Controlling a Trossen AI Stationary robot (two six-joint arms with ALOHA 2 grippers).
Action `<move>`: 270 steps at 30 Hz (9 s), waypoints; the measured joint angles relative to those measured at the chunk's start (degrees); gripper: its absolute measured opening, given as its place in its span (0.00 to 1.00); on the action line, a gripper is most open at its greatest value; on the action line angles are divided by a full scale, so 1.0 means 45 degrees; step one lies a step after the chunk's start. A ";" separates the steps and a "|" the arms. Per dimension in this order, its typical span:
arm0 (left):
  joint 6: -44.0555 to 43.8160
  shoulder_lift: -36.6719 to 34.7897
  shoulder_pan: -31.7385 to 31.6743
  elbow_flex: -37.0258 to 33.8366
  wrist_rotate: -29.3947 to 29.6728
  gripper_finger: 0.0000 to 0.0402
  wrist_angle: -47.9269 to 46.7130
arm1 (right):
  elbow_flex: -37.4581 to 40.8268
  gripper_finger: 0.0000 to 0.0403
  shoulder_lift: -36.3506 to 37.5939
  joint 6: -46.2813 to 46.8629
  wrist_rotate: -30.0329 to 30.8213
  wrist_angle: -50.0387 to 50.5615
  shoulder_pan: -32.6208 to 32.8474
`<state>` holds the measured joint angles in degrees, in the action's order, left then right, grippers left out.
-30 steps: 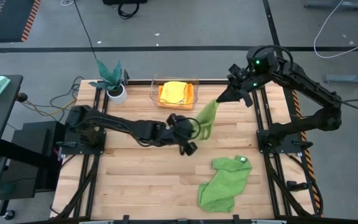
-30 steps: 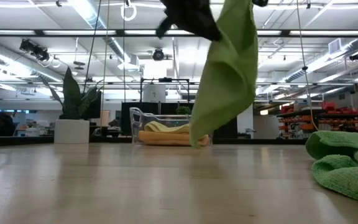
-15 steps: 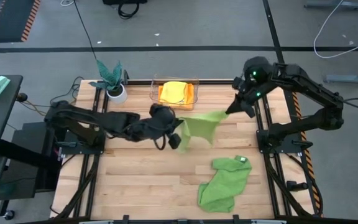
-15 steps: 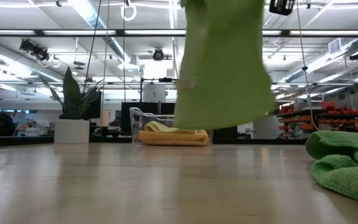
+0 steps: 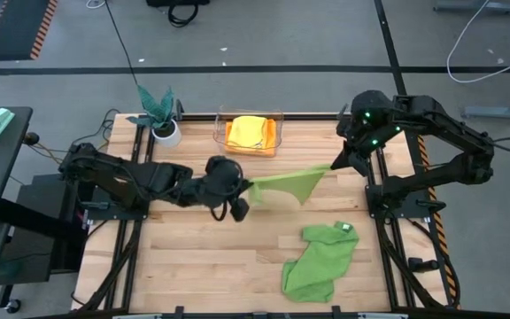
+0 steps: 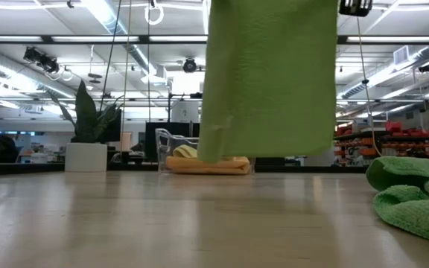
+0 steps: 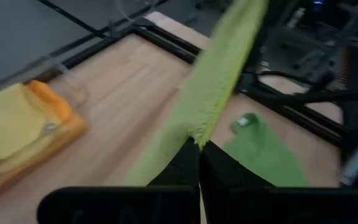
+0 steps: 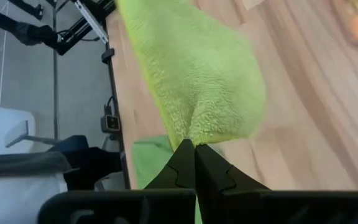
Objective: Fold microfiber towels
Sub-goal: Fold the light green towel
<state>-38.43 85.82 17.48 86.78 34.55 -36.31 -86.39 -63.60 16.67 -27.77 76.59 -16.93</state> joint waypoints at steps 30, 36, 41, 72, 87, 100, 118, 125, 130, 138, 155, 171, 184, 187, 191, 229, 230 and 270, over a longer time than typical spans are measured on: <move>-0.2986 0.0277 0.0181 0.0024 -0.0975 0.00 -0.3379 | 0.0724 0.00 -0.0482 0.1254 0.1938 0.0101 0.2281; -0.2241 0.0277 -0.0470 0.0019 -0.0979 0.00 -0.4521 | 0.0724 0.00 -0.1193 0.0068 0.1752 -0.0006 0.1032; -0.2109 0.0277 -0.0693 0.0059 -0.0898 0.00 -0.5287 | 0.0724 0.00 -0.1187 -0.0362 0.1649 -0.0210 0.0210; 0.0346 0.2687 -0.1863 0.5843 -0.1856 0.00 -1.0606 | -0.0279 0.00 -0.0849 -0.1108 0.2033 0.0630 0.0032; 0.2442 0.2705 -0.4095 0.5833 -0.2200 0.00 -1.0934 | -0.0287 0.00 -0.1747 -0.2419 0.1786 0.0014 -0.2552; 0.0917 0.2862 -0.2518 0.5836 -0.5100 0.00 -1.1043 | -0.0131 0.00 -0.2165 -0.1399 0.0938 0.1090 0.0174; 0.1345 0.5442 -0.0856 0.5814 -0.9321 0.00 -0.9889 | 0.5546 0.00 -0.1461 0.1078 -0.0511 -0.2725 0.3635; 0.0982 0.6162 -0.0588 0.5823 -1.0558 0.00 -0.9225 | 0.6596 0.00 -0.1368 0.1391 -0.0565 -0.3529 0.4441; 0.0786 0.6634 -0.0222 0.5816 -1.1367 0.00 -0.8504 | 0.7255 0.00 -0.0981 0.1751 -0.0900 -0.4155 0.4830; 0.0742 0.6992 -0.0156 0.5814 -1.2211 0.00 -0.7558 | 0.7383 0.00 -0.0625 0.1853 -0.1361 -0.4118 0.4907; 0.0415 0.7257 -0.0895 0.2675 -1.3062 0.00 -0.5304 | 0.9229 0.00 -0.0641 0.1397 -0.2146 -0.7017 0.4406; 0.1688 0.7216 -0.2872 0.2259 -1.0426 0.00 -0.7050 | 1.0855 0.00 -0.0757 0.0300 -0.2156 -0.8572 -0.0467; 0.3186 0.6416 -0.4233 0.2263 -0.9526 0.00 -0.8005 | 1.0637 0.00 -0.0873 0.0180 -0.2072 -0.8751 -0.1817; 0.3457 0.6419 -0.4378 0.2263 -0.9535 0.00 -0.8010 | 1.0637 0.00 -0.1291 0.0150 -0.1950 -0.8785 -0.1817; 0.3664 0.6426 -0.4612 0.2259 -0.9451 0.01 -0.8049 | 1.0637 0.00 -0.2202 0.0014 -0.1785 -0.9109 -0.1817; 0.4351 0.5474 -0.5412 0.6731 -0.5119 0.00 -1.1881 | 0.5581 0.00 -0.1762 -0.2604 -0.0147 -0.4479 -0.4014; 0.4351 0.5503 -0.5421 0.7018 -0.5061 0.00 -1.1905 | 0.5228 0.00 -0.1767 -0.2781 0.0236 -0.4073 -0.4042; 0.3172 0.3931 -0.4959 0.8960 -0.6448 0.05 -1.1825 | 0.1641 0.00 -0.0763 -0.4376 0.1350 -0.0779 -0.4904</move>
<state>-24.16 103.51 -4.84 127.10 5.53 -89.53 -79.01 -67.03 -3.03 -21.70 73.09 -38.99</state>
